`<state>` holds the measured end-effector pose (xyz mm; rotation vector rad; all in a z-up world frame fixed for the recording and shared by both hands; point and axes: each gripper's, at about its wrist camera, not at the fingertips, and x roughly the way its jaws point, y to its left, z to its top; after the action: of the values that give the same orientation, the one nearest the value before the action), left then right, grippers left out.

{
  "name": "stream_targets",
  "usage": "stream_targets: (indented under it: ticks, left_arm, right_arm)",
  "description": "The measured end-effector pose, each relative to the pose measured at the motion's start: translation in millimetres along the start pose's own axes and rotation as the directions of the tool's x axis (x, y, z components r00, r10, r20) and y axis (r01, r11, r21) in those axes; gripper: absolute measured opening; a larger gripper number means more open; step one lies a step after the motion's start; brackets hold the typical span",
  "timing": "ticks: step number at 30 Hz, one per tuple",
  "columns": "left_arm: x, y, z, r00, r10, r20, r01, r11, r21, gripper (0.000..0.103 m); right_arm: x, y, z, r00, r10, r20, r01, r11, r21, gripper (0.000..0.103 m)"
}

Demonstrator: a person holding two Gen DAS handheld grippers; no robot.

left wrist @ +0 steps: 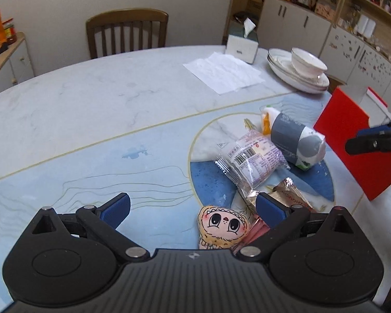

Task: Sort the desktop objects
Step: 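Move both grippers back toward the placemat items, then grasp the grey-white tube pack with the right gripper while the left grasps the cartoon plush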

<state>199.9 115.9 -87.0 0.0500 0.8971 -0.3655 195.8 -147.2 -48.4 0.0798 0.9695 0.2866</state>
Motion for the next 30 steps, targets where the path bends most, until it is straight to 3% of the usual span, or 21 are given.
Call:
stream_targets:
  ticks: [13, 24, 30]
  left_arm:
    - [35, -7, -16, 0.994, -0.039, -0.101, 0.041, 0.999, 0.025, 0.103]
    - [43, -16, -26, 0.995, -0.032, -0.096, 0.039, 0.997, 0.071, 0.099]
    - [41, -19, -24, 0.997, -0.021, -0.073, 0.027, 0.996, 0.088, 0.075]
  right_arm:
    - [50, 8, 21, 0.997, -0.05, -0.052, 0.048, 0.998, -0.028, 0.077]
    - [90, 4, 23, 0.988, -0.104, -0.118, 0.1, 0.994, -0.042, 0.075]
    - [99, 4, 23, 0.986, -0.112, -0.127, 0.107, 0.993, -0.046, 0.072]
